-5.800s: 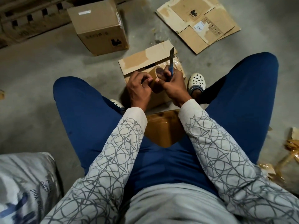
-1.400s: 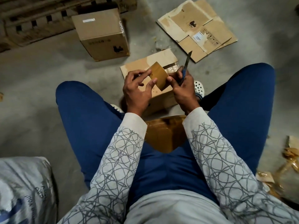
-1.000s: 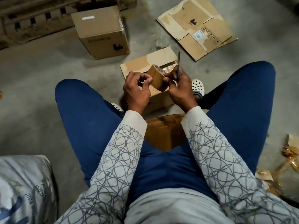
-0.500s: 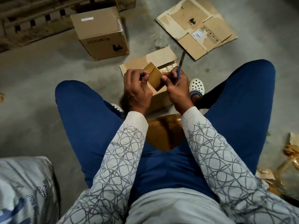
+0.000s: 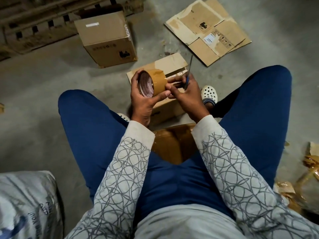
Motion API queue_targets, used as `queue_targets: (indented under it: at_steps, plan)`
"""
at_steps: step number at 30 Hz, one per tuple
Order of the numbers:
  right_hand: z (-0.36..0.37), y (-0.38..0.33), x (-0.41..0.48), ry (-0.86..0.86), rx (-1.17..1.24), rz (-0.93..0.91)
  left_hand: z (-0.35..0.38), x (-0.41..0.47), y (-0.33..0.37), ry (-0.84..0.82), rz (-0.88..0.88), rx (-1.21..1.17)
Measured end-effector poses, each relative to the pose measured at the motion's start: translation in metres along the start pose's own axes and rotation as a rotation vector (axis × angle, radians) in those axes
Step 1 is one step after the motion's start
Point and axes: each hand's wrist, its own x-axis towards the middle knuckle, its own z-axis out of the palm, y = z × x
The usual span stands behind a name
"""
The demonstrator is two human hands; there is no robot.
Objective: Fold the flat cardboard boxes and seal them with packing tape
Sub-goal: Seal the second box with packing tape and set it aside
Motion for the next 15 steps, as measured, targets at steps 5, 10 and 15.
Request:
queue_targets:
  at_steps: [5, 10, 15]
  plan:
    - [-0.012, -0.009, 0.006, 0.046, -0.113, -0.253, -0.006, 0.001, 0.002, -0.043, -0.005, 0.098]
    - [-0.013, -0.005, 0.009, 0.012, -0.202, -0.288, 0.001, -0.004, 0.007, -0.161, -0.045, 0.118]
    - [-0.012, 0.000, 0.009, 0.044, -0.220, -0.281, 0.004, -0.007, 0.007, -0.180, -0.080, 0.115]
